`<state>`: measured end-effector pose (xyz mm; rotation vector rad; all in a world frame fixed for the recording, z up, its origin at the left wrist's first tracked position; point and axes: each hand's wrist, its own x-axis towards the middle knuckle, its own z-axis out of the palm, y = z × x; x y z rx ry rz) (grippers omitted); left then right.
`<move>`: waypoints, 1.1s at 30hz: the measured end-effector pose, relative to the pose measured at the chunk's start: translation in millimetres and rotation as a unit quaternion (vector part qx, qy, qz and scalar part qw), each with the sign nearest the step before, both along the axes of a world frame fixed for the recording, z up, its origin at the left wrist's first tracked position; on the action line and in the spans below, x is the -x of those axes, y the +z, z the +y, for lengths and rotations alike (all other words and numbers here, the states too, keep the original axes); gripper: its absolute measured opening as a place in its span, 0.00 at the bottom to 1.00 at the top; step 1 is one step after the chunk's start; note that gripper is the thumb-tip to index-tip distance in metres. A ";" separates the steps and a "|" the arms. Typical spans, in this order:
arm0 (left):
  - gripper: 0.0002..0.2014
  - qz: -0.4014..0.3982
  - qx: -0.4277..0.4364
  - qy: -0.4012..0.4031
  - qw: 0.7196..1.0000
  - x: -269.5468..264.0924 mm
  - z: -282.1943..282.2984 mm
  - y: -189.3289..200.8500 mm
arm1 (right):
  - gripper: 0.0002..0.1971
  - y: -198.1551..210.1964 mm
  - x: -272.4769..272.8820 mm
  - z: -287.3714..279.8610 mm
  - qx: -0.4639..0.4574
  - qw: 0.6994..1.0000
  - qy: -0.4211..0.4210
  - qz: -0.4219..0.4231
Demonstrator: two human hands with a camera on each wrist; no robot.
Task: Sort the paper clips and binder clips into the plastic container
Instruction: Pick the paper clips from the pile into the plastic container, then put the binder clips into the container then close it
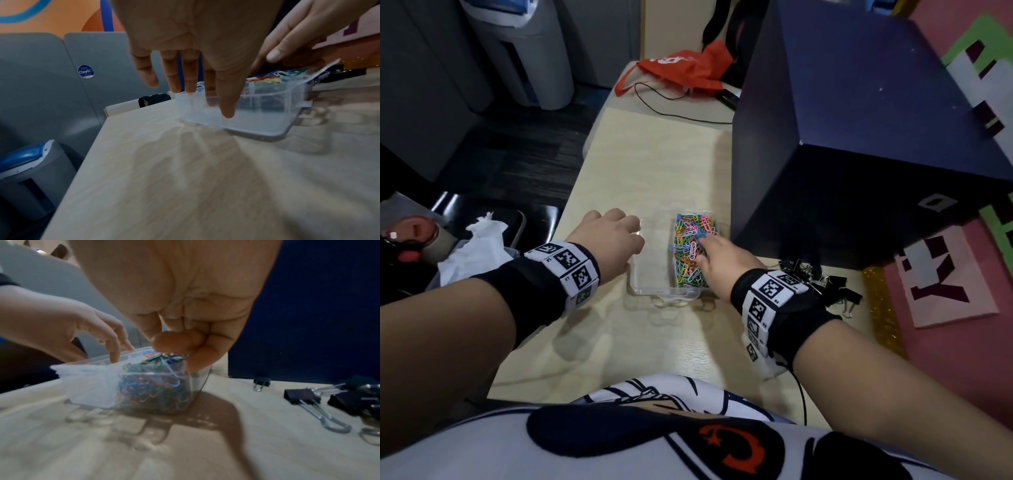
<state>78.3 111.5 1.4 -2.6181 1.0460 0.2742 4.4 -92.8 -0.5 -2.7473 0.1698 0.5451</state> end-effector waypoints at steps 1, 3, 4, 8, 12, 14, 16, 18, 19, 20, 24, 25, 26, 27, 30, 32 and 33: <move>0.16 -0.001 -0.007 -0.006 1.000 0.1 0.5 0.7 | 0.23 -1.6 1.0 0.2 -0.003 1.000 0.014 0.001; 0.16 -0.003 -0.018 -0.015 1.000 0.1 1.2 1.8 | 0.22 -3.4 5.9 -1.5 -0.028 0.999 0.011 -0.037; 0.16 -0.004 -0.023 -0.020 1.000 -0.1 1.4 2.2 | 0.21 -4.2 9.6 -3.1 -0.043 0.997 -0.005 -0.069; 0.20 -0.009 -0.058 -0.042 0.997 0.5 -2.5 5.9 | 0.15 -6.7 29.0 -15.0 -0.042 0.986 -0.076 -0.140; 0.26 0.000 -0.082 -0.060 0.995 7.8 -17.1 11.6 | 0.15 -11.8 49.5 -37.1 0.096 0.978 -0.140 -0.122; 0.25 0.020 -0.079 -0.054 0.995 12.4 -24.6 10.6 | 0.17 -11.2 59.1 -48.1 0.132 0.963 -0.197 -0.127; 0.23 0.037 -0.072 -0.045 0.996 15.7 -31.5 8.1 | 0.20 -12.7 66.6 -60.6 0.149 0.947 -0.251 -0.131; 0.23 0.043 -0.065 -0.034 0.996 18.6 -37.6 5.7 | 0.27 -16.3 71.7 -72.5 0.148 0.942 -0.293 -0.070; 0.23 0.042 -0.059 -0.026 0.997 19.9 -40.6 4.8 | 0.31 -18.9 73.3 -77.4 0.131 0.943 -0.306 -0.021; 0.22 0.039 -0.051 -0.017 0.998 21.1 -43.8 3.8 | 0.33 -21.5 74.9 -80.9 0.107 0.945 -0.308 0.027; 0.20 0.027 -0.012 0.028 0.999 22.3 -57.7 1.2 | 0.36 -30.5 83.8 -76.5 0.063 0.962 -0.246 0.101; 0.20 0.026 -0.002 0.040 0.999 21.7 -61.6 0.8 | 0.36 -31.7 86.6 -71.5 0.058 0.967 -0.231 0.093; 0.20 0.024 0.006 0.051 0.998 21.1 -64.8 0.3 | 0.36 -32.8 89.5 -65.7 0.053 0.973 -0.211 0.082; 0.20 0.020 0.014 0.063 0.998 21.2 -68.0 -0.1 | 0.36 -33.4 92.8 -59.6 0.048 0.979 -0.186 0.070; 0.23 0.012 0.042 0.092 0.995 26.5 -76.2 1.5 | 0.34 -31.8 99.8 -44.4 0.015 0.993 -0.108 0.040; 0.22 0.002 0.083 0.072 0.994 35.8 -83.2 4.9 | 0.31 -28.4 101.6 -41.9 0.006 0.997 -0.079 0.001; 0.19 0.002 0.108 0.039 0.993 42.0 -87.5 5.9 | 0.29 -26.0 101.2 -44.4 0.008 0.996 -0.081 -0.027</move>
